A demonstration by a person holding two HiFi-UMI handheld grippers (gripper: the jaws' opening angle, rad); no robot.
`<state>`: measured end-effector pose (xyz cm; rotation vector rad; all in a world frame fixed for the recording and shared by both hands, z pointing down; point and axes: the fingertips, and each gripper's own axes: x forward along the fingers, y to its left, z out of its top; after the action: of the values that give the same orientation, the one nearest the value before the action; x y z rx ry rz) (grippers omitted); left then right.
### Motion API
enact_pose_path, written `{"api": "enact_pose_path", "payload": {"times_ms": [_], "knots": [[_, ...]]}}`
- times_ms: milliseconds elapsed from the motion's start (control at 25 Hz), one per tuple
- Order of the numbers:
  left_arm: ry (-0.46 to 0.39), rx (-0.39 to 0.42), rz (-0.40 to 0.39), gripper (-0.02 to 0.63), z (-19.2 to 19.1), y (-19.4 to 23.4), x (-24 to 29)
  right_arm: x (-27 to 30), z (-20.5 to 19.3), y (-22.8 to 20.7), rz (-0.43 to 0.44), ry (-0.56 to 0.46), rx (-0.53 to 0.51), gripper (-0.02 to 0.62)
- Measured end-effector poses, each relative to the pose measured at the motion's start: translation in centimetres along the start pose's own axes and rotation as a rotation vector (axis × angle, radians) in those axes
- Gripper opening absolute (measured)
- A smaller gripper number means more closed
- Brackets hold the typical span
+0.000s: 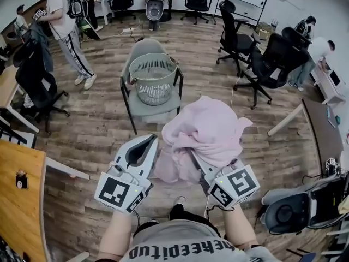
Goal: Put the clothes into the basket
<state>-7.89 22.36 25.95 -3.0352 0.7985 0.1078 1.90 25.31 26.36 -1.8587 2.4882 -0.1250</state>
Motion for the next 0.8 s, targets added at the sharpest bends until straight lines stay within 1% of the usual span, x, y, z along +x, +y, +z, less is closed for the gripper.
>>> {"api": "enact_pose_path", "payload": {"times_ms": [360,520,800], "knots": [[0.002,0.01,0.057,0.015,-0.7,-0.5,6.1,1.4,0.2,-6.1,0.063,0.002,-0.017,0.238],[0.019,0.025,0.074,0.015,-1.4,-1.1,7.8,1.5,-0.2,-8.4,0.069,0.0,-0.009,0.236],[0.041,0.035,0.082,0.015,-1.7,-1.1,9.9,2.0,-0.3,-10.7,0.071,-0.004,0.025,0.238]]}}
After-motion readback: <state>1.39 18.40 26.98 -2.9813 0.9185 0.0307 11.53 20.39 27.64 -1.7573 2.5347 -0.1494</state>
